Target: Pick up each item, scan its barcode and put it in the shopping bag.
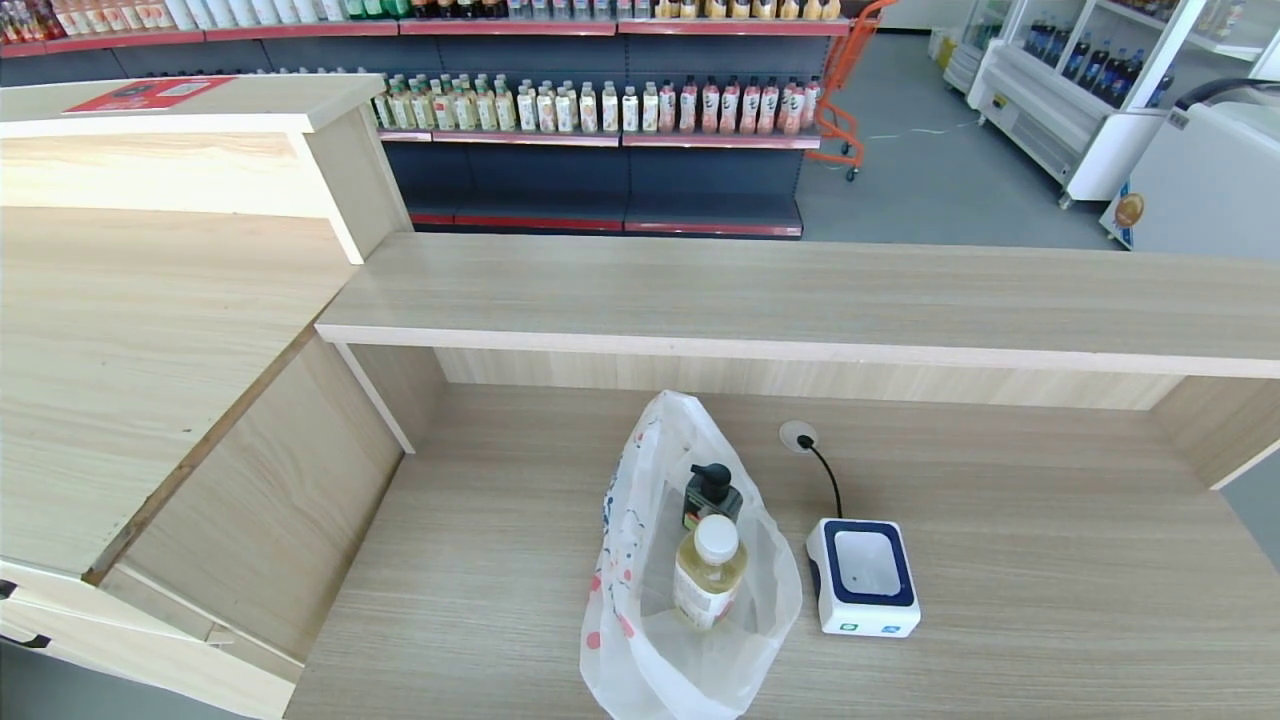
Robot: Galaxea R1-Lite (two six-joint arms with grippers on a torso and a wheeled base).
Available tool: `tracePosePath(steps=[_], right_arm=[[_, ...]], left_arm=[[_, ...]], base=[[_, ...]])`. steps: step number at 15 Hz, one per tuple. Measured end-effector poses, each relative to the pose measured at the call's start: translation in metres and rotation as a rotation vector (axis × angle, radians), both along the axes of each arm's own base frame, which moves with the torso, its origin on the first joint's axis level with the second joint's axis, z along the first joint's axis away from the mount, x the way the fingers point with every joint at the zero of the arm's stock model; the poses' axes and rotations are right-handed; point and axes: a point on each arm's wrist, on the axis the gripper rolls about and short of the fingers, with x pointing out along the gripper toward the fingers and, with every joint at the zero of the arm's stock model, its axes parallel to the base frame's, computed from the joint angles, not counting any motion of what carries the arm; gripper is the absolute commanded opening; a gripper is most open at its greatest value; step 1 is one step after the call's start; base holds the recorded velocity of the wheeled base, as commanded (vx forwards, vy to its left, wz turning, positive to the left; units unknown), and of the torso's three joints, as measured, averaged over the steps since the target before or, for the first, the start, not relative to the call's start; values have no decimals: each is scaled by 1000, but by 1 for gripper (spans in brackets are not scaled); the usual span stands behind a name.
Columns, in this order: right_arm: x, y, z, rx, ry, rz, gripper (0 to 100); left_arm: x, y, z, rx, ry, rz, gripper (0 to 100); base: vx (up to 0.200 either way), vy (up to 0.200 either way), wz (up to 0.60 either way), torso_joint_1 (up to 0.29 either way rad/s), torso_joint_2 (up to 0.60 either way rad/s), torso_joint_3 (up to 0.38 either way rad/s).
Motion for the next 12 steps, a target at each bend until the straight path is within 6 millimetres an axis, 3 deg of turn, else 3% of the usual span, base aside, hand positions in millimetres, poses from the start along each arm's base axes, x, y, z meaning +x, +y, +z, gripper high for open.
tracePosePath(steps=[9, 12], right_arm=[[0, 0, 0, 2, 0, -1, 100], [0, 0, 0, 2, 1, -1, 100]], left_arm=[[0, 0, 0, 0, 0, 0, 100], [0, 0, 0, 1, 0, 0, 100]], base=[[0, 0, 0, 0, 0, 0], [0, -200, 0, 4, 9, 4]])
